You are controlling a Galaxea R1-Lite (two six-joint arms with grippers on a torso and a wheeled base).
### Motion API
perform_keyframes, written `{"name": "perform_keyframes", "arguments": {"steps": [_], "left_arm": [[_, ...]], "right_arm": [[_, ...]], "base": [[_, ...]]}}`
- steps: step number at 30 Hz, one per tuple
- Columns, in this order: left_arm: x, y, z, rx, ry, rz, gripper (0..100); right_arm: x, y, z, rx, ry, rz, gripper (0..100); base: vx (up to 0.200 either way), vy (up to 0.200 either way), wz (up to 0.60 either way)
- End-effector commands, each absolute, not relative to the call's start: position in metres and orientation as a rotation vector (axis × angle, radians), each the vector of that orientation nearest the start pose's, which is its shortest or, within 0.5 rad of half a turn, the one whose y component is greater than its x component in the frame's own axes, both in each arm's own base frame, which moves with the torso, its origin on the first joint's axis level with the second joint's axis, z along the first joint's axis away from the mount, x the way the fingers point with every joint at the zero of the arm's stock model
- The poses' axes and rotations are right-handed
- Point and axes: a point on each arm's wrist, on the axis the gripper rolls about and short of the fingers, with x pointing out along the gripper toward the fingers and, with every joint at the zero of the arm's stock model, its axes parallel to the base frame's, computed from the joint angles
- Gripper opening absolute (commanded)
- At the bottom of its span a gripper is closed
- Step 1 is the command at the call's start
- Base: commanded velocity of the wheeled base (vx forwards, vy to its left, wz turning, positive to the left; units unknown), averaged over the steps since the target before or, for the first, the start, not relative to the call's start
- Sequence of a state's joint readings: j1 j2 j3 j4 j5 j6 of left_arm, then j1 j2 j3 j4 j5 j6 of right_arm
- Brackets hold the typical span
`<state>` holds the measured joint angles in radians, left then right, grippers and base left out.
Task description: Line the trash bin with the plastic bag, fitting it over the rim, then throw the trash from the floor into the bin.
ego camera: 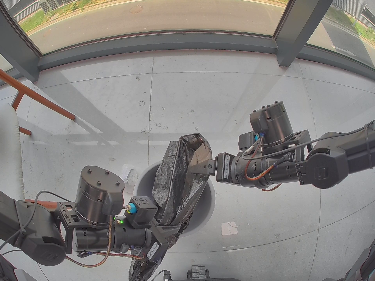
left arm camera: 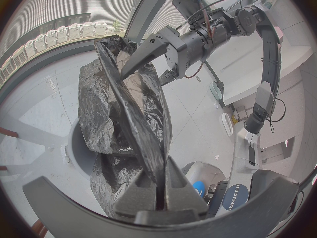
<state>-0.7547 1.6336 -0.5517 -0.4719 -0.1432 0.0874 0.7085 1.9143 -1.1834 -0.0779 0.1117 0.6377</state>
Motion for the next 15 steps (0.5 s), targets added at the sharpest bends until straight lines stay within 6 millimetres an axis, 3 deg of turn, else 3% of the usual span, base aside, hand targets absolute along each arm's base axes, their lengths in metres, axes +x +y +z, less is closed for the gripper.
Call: {"name": "perform_keyframes", "arguments": {"steps": [1,2,3,15], "left_arm": [[0.181,-0.175,0.122,0.271,0.565,-0.891,0],[0.181,-0.175,0.122,0.272,0.565,-0.888,0],[0.181,-0.175,0.122,0.272,0.563,-0.888,0],[0.198,-0.187,0.125,0.264,0.544,-0.874,0]], "right_arm": [[0.278,0.246,0.158,0.382,0.859,0.562,100],[0.279,0.248,0.157,0.380,0.860,0.565,100],[0.280,0.249,0.158,0.381,0.857,0.567,0],[0.284,0.250,0.158,0.365,0.832,0.533,0]], "base": [[0.000,0.000,0.00],[0.000,0.000,0.00],[0.000,0.000,0.00],[0.000,0.000,0.00]]}}
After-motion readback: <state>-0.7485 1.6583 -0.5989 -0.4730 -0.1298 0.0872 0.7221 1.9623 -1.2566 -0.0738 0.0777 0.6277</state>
